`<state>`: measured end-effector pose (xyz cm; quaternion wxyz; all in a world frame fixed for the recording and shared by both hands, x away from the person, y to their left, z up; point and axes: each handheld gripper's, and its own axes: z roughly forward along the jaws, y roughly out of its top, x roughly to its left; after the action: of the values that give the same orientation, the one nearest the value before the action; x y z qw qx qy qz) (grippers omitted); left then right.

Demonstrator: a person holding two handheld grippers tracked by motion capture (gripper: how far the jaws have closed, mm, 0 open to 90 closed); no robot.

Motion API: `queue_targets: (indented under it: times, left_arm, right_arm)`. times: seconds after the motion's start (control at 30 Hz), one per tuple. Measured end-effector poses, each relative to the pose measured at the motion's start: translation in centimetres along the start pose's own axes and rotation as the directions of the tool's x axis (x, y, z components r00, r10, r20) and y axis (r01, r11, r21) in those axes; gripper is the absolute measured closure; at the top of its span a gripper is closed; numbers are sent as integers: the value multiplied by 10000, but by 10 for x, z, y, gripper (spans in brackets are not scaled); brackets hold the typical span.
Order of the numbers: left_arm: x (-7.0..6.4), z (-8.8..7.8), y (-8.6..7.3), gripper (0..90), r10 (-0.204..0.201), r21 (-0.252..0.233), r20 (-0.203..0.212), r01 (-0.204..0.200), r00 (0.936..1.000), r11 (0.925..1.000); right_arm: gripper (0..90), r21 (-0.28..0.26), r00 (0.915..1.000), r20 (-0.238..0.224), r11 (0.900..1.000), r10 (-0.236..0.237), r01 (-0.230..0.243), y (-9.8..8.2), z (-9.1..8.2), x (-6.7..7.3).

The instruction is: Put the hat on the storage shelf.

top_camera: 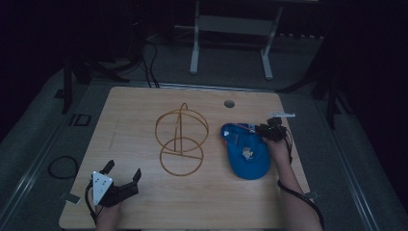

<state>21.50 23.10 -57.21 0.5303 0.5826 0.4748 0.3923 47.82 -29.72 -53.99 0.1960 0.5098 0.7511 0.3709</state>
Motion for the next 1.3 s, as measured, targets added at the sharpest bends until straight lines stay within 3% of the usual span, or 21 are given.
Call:
queue_targets:
  times: [0.13,0.2,0.4,0.53,0.63,0.77,0.83,0.9,1.07,1.17,1.3]
  left_arm:
    - [-1,0,0,17,48,28,23,-48,10000,10000]
    - [-1,0,0,17,20,14,33,-20,10000,10000]
    - [0,0,0,17,14,37,51,-14,10000,10000]
    - [-1,1,0,17,31,55,31,-31,10000,10000]
    - [-1,1,0,17,130,112,21,-130,9999,9999]
    - [-2,0,0,17,205,112,-5,-204,9998,9997]
    - [-2,1,0,17,214,141,-18,-214,9998,9997]
    - [-2,1,0,17,201,143,17,-202,9998,9997]
    - [-1,0,0,17,126,70,-6,-126,9999,9999]
    - [-1,0,0,17,143,157,-33,-143,9999,9998]
    - [-2,0,0,17,198,138,-24,-198,9998,9997]
  right_arm:
    - [534,280,9993,140,9990,-358,354,-2,4,6]
    - [486,333,9995,33,9990,-314,312,-3,6,7]
    - [455,633,9988,-267,9971,-401,418,-8,12,9]
    - [542,752,9969,-482,9950,-625,660,-9,12,12]
    - [685,903,9940,-745,9921,-803,870,-9,12,13]
    - [799,1086,9867,-576,9815,-1522,1578,-8,13,20]
    - [826,1139,9834,-521,9773,-1736,1786,-7,13,21]
    - [893,1032,9852,-360,9800,-1675,1704,-7,12,22]
    - [900,734,9833,-104,9805,-1819,1822,-8,10,26]
    - [900,294,9879,-127,9875,-1545,1548,-5,1,24]
    - [900,-148,9875,-162,9875,-1569,1566,2,-13,25]
